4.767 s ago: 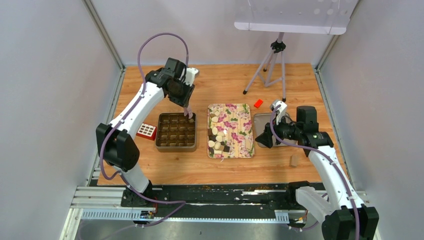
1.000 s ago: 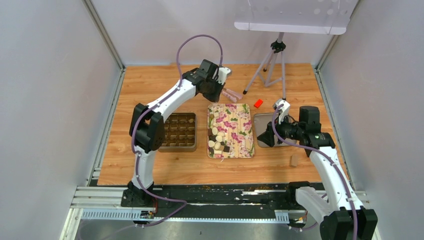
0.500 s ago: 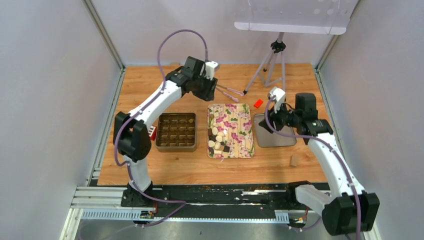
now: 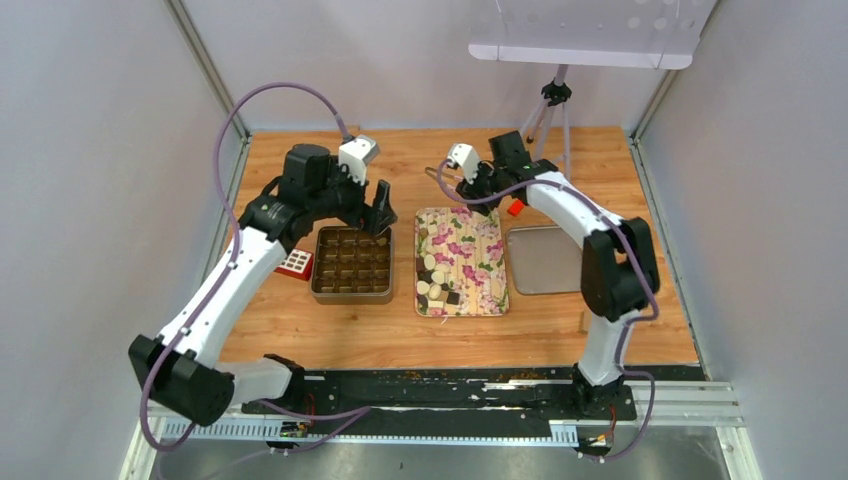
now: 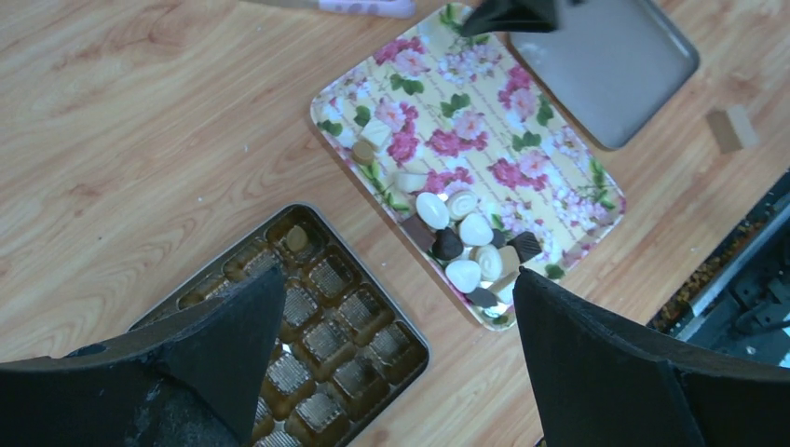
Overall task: Pack the chocolate
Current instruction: Pick up the clamp from the center of the board.
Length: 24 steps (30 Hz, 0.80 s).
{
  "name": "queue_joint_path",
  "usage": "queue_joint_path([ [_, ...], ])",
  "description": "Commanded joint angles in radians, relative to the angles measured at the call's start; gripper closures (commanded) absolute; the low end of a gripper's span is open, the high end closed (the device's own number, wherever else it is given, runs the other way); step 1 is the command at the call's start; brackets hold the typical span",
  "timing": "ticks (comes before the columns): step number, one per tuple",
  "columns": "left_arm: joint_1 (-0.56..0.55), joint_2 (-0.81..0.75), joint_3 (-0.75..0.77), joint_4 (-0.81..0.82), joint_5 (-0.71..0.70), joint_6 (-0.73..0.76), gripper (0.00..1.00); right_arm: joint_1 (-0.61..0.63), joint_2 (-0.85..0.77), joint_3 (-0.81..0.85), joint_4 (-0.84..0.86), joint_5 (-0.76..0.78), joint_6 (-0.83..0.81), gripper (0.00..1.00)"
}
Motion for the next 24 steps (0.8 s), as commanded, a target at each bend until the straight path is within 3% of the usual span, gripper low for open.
queue_joint_path([
  [1, 0.011, -0.067, -0.003, -0.074, 0.062, 0.020, 0.00, 0.007, 0.167, 0.222, -0.034, 0.069, -0.013, 0.54],
  [10, 0.023, -0.156, -0.098, -0.058, 0.065, 0.019, 0.00, 0.022, 0.424, 0.491, -0.119, 0.088, -0.001, 0.51],
  [24, 0.033, -0.136, -0.098, -0.017, 0.088, -0.006, 0.01, 0.022, 0.503, 0.466, -0.099, 0.151, -0.041, 0.49],
])
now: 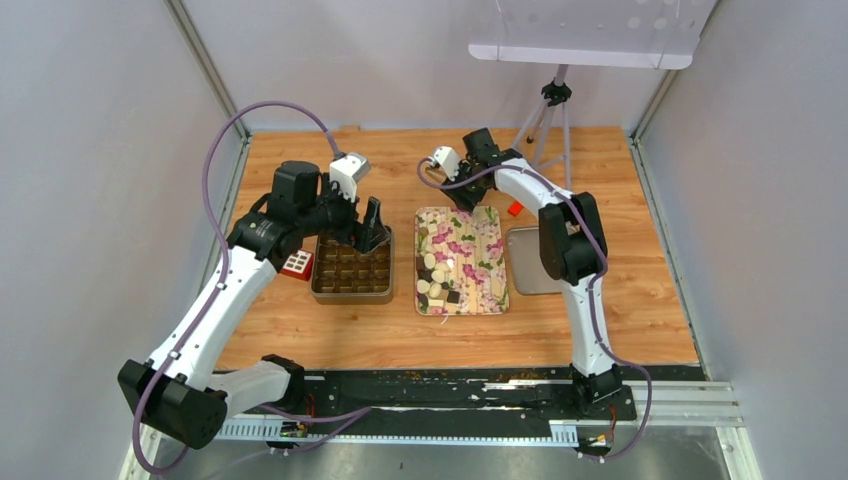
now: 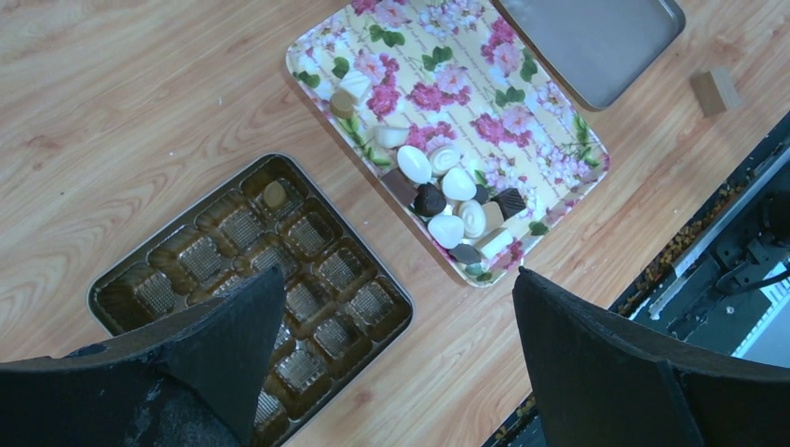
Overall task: Pack the chocolate
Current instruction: Pick up the clamp from the center of the board.
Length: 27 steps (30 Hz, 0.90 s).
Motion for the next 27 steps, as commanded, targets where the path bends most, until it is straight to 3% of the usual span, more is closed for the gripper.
queue_joint_path([
  [1, 0.006, 0.003, 0.004, 0.045, 0.035, -0.007, 0.01, 0.003, 0.020, 0.014, 0.024, 0.042, -0.024, 0.50],
  [6, 0.007, 0.005, 0.004, 0.042, 0.051, -0.006, 0.01, 0.004, 0.017, 0.022, 0.008, 0.009, -0.011, 0.58],
  [12, 0.009, 0.001, 0.001, 0.031, 0.072, 0.000, 0.02, 0.003, -0.070, 0.032, -0.018, -0.063, 0.064, 0.46],
  [19, 0.012, 0.021, -0.003, 0.052, 0.109, -0.032, 0.03, 0.002, -0.037, 0.081, 0.010, -0.058, 0.097, 0.54],
  [27, 0.012, 0.038, 0.039, 0.009, 0.099, -0.001, 0.04, 0.002, 0.059, 0.126, 0.035, -0.026, 0.074, 0.55],
])
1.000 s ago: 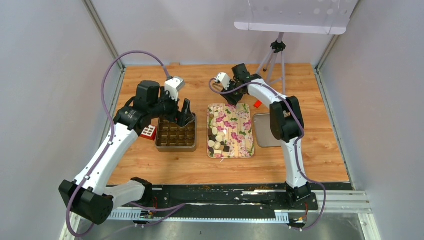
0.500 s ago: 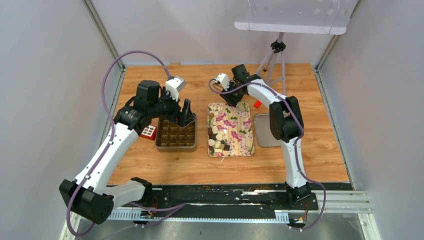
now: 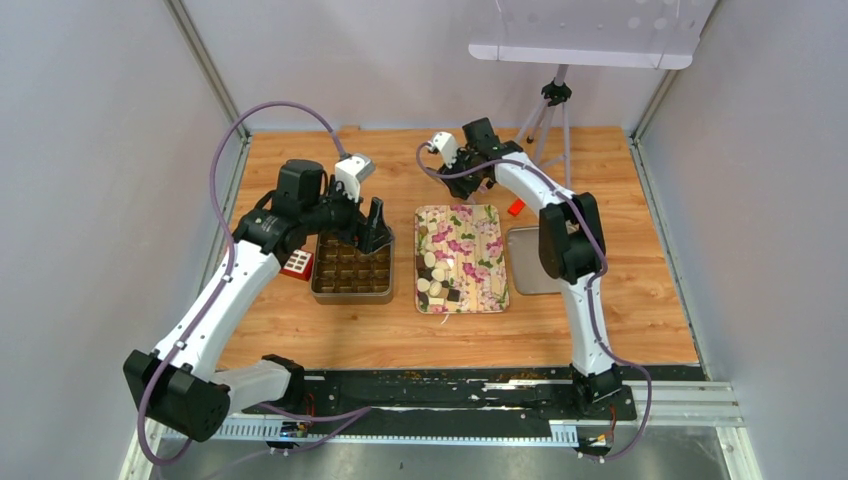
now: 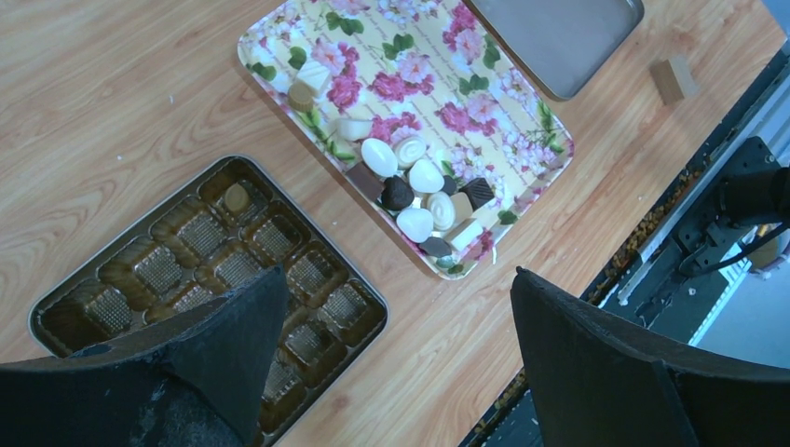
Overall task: Pack the chocolate
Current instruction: Pick up the clamp from the center of the board.
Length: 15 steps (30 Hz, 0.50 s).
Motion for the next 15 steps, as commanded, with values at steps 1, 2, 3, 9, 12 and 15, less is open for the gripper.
queue_joint_path([
  [1, 0.005, 0.004, 0.044, -0.005, 0.008, 0.017, 0.04, 0.002, 0.049, 0.033, 0.036, 0.014, -0.007, 0.55],
  [2, 0.006, 0.003, 0.045, -0.003, 0.007, 0.017, 0.04, 0.002, 0.052, 0.031, 0.033, 0.014, -0.013, 0.56],
  [3, 0.007, 0.004, 0.046, -0.001, 0.006, 0.017, 0.04, 0.002, 0.056, 0.029, 0.031, 0.018, -0.018, 0.56],
  [9, 0.013, 0.010, 0.051, 0.007, 0.008, 0.017, 0.04, -0.002, 0.072, 0.019, 0.043, 0.040, -0.029, 0.57],
  [12, 0.014, 0.015, 0.052, 0.008, 0.013, 0.015, 0.04, -0.004, 0.081, 0.018, 0.044, 0.042, -0.032, 0.63],
  [15, 0.014, 0.017, 0.049, 0.013, 0.015, 0.013, 0.04, -0.005, 0.078, 0.016, 0.038, 0.033, -0.038, 0.79],
])
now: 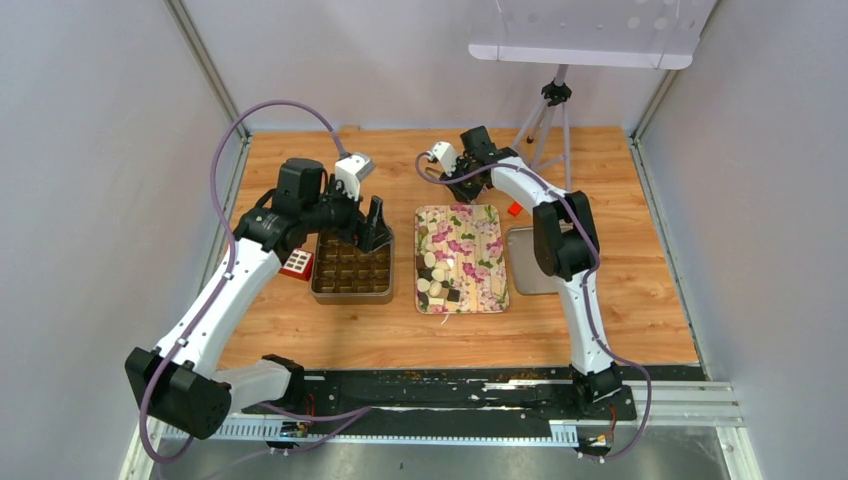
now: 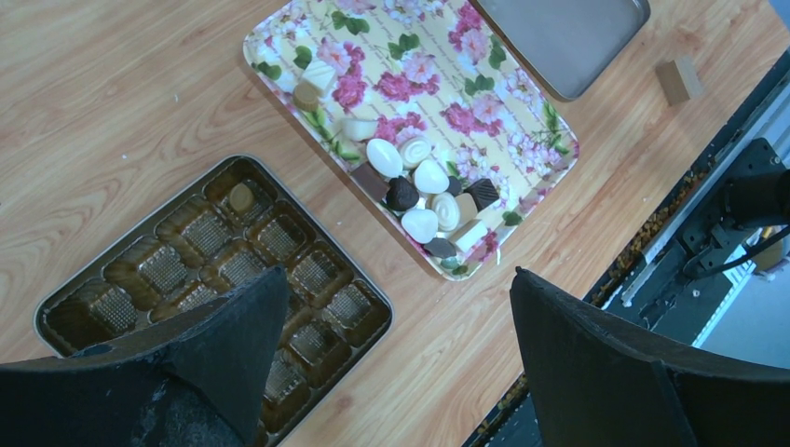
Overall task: Pack the chocolate
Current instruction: Pick up the clamp from the center of the board.
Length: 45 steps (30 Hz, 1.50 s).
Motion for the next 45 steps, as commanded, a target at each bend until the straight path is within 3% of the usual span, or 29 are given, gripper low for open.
queue_joint_path([
  [1, 0.007, 0.005, 0.042, 0.019, 0.014, 0.007, 0.04, -0.003, 0.003, 0.011, 0.020, -0.001, -0.019, 0.87],
  [3, 0.007, 0.006, 0.043, 0.020, 0.013, 0.010, 0.04, -0.005, -0.017, 0.012, 0.015, -0.005, -0.028, 1.00],
  [10, 0.010, -0.014, 0.039, 0.065, -0.062, 0.113, 0.04, -0.028, -0.212, -0.020, -0.046, -0.188, -0.021, 1.00],
  [13, 0.011, -0.098, -0.061, 0.240, -0.044, 0.186, 0.00, -0.033, -0.340, -0.095, -0.096, -0.366, -0.021, 1.00],
  [17, 0.011, -0.198, -0.172, 0.459, 0.090, 0.341, 0.00, -0.033, -0.526, -0.255, -0.156, -0.617, -0.036, 1.00],
  [22, 0.011, -0.158, -0.055, 0.270, 0.340, 0.553, 0.00, -0.019, -0.757, -0.458, -0.202, -0.774, -0.064, 1.00],
  [25, 0.011, -0.123, 0.000, 0.182, 0.468, 0.608, 0.00, 0.013, -0.865, -0.541, -0.202, -0.744, -0.112, 1.00],
  [30, 0.008, -0.049, 0.089, 0.039, 0.525, 0.688, 0.00, 0.049, -0.968, -0.621, -0.218, -0.698, -0.148, 1.00],
  [35, -0.043, 0.013, 0.163, -0.057, 0.556, 0.747, 0.04, 0.083, -1.041, -0.670, -0.182, -0.674, -0.142, 1.00],
  [39, -0.124, 0.109, 0.289, -0.295, 0.536, 0.934, 0.13, 0.087, -1.056, -0.666, -0.152, -0.676, -0.107, 1.00],
  [45, -0.169, 0.144, 0.303, -0.166, 0.388, 0.795, 0.26, 0.095, -1.066, -0.656, -0.134, -0.672, -0.095, 1.00],
])
